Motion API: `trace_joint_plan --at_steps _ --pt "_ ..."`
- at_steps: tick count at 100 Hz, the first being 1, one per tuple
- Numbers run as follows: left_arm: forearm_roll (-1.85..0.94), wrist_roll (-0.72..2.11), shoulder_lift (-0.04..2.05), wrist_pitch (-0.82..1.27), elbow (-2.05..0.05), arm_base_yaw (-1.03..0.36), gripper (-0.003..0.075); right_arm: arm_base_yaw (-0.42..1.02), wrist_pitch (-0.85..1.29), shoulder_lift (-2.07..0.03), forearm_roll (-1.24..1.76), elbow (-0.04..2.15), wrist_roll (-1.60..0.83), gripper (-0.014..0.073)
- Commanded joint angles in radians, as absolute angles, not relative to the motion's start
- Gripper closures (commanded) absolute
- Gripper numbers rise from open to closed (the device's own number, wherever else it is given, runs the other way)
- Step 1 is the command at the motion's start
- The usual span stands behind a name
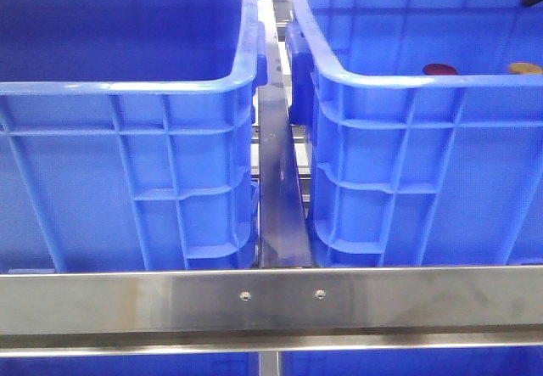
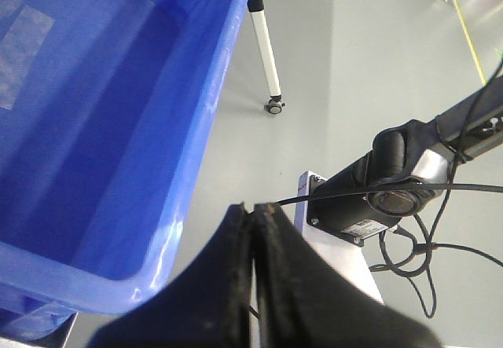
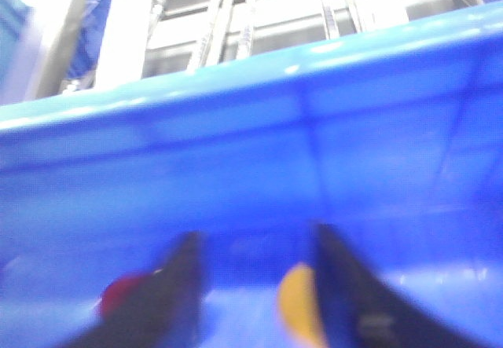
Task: Pick red and yellow buttons and place in box
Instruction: 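Lower the yellow button into the bin and open the right gripper, then raise the open right gripper up out of the bin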
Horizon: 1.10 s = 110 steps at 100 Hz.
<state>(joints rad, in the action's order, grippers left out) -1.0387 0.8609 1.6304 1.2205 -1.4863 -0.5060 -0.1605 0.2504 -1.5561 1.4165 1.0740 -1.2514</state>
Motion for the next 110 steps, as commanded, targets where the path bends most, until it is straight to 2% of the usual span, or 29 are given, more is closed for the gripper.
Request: trace_joint_plan --at_steps 1,8,81,110 --pt "-1.117 0.856 1.585 1.261 -1.516 -0.505 0.0734 -0.164 0.295 -1.448 1.423 1.041 -1.263 0.0561" --pt "-1.117 0.856 1.585 1.261 -1.516 -0.505 0.0734 -0.164 0.31 -1.394 1.423 0.991 -1.263 0.0668" --pt "-1.103 0.856 1.581 1.215 -1.516 -0.505 0.0741 -0.164 0.332 -0.794 1.422 0.596 -1.309 0.0662" --pt "-0.99 0.847 1.477 1.007 -1.422 -0.53 0.0741 -0.164 0.363 -0.574 1.422 0.511 -1.315 0.0662"
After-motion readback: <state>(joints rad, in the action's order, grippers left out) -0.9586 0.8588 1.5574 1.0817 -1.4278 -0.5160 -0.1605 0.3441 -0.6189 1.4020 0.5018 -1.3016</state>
